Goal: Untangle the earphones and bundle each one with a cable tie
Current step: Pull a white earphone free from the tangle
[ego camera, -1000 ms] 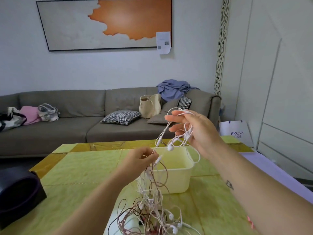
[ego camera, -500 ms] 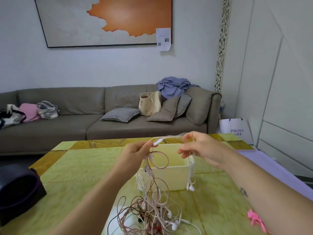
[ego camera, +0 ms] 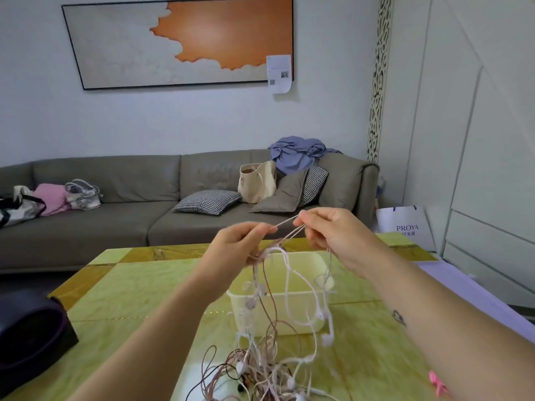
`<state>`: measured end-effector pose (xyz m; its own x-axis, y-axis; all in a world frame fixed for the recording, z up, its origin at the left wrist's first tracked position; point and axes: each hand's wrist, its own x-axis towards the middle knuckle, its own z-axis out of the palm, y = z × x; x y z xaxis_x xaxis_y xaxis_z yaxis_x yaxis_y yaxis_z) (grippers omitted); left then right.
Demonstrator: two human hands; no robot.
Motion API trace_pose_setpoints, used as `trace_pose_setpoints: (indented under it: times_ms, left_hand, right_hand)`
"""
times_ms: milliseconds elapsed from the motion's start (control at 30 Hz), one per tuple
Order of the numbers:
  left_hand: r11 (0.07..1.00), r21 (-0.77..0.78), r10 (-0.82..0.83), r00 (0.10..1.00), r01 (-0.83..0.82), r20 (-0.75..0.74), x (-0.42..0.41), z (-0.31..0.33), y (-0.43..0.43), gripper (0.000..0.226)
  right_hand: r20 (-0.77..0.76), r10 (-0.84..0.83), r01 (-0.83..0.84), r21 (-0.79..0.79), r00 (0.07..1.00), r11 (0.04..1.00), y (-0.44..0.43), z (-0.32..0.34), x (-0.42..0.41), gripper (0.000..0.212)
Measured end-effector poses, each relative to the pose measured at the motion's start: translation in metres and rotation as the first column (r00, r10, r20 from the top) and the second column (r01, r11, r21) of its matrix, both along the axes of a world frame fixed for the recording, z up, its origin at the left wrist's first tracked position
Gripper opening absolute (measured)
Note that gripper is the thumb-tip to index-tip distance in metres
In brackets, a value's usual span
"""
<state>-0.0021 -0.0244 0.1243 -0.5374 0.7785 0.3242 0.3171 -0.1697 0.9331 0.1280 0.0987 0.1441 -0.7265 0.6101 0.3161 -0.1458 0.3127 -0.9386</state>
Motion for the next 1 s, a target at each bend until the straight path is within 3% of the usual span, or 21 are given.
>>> trace_pose_setpoints:
  times_ms: [67,133,167,300,400,467,567,667,733,833,900,1000]
  left_hand:
    - [0.982,0.003,-0.181,0.937,0.189,0.299,0.003,-0.01,-0.004,0.02]
    - [0.943,-0.023,-0.293,0.861,0.332,0.416,0.006,-0.019,-0.009,0.026]
    - [0.934,-0.071,-0.295,0.867,0.35,0.401,0.007,-0.022,-0.011,0.028]
    - [0.95,-0.274,-0.159,0.987,0.148,-0.02,0.005,-0.029,-0.007,0.015]
    - [0.959,-0.273,-0.004,0.964,-0.072,-0.267,-0.006,-0.033,-0.002,0.014]
    - [0.952,-0.239,0.093,0.926,-0.19,-0.366,-0.016,-0.039,-0.002,0.013]
    - [0.949,-0.214,0.143,0.922,-0.231,-0.36,-0.026,-0.046,-0.004,0.025]
    - [0.918,-0.307,0.132,0.923,-0.252,-0.362,-0.032,-0.052,-0.007,0.027]
    - [0.891,-0.362,0.14,0.925,-0.273,-0.353,-0.039,-0.059,-0.009,0.028]
    - [0.856,-0.409,0.199,0.932,-0.316,-0.304,-0.051,-0.067,-0.014,0.028]
    - [0.842,-0.436,0.243,0.945,-0.318,-0.221,-0.056,-0.069,-0.017,0.029]
    - [0.841,-0.438,0.266,0.948,-0.316,-0.175,-0.06,-0.067,-0.02,0.028]
  right_hand:
    - [-0.023,0.02,-0.021,-0.055,1.0,0.998,-0.005,-0.002,-0.002,0.025]
    - [-0.048,0.067,-0.073,-0.122,0.997,0.99,-0.008,-0.003,-0.005,0.024]
    - [-0.064,0.076,-0.085,-0.149,0.995,0.985,-0.008,-0.003,-0.005,0.024]
    - [-0.036,0.001,-0.006,-0.149,0.999,0.989,0.005,-0.004,-0.005,0.023]
    - [0.094,-0.194,0.177,0.164,0.976,0.97,0.015,-0.004,0.001,0.015]
    - [0.16,-0.276,0.199,0.376,0.948,0.905,0.022,-0.002,0.006,0.017]
    - [0.383,-0.303,0.067,0.521,0.872,0.851,0.031,-0.002,0.014,0.029]
    - [0.387,-0.218,0.066,0.369,0.896,0.927,0.039,-0.006,0.016,0.036]
    - [0.217,-0.141,0.115,0.127,0.966,0.985,0.043,-0.009,0.013,0.035]
    - [-0.054,-0.261,0.247,-0.184,0.964,0.951,0.05,-0.007,0.011,0.031]
    - [-0.088,-0.296,0.272,-0.218,0.951,0.937,0.051,-0.005,0.011,0.033]
    - [0.011,-0.191,0.189,-0.232,0.981,0.954,0.047,-0.009,0.009,0.04]
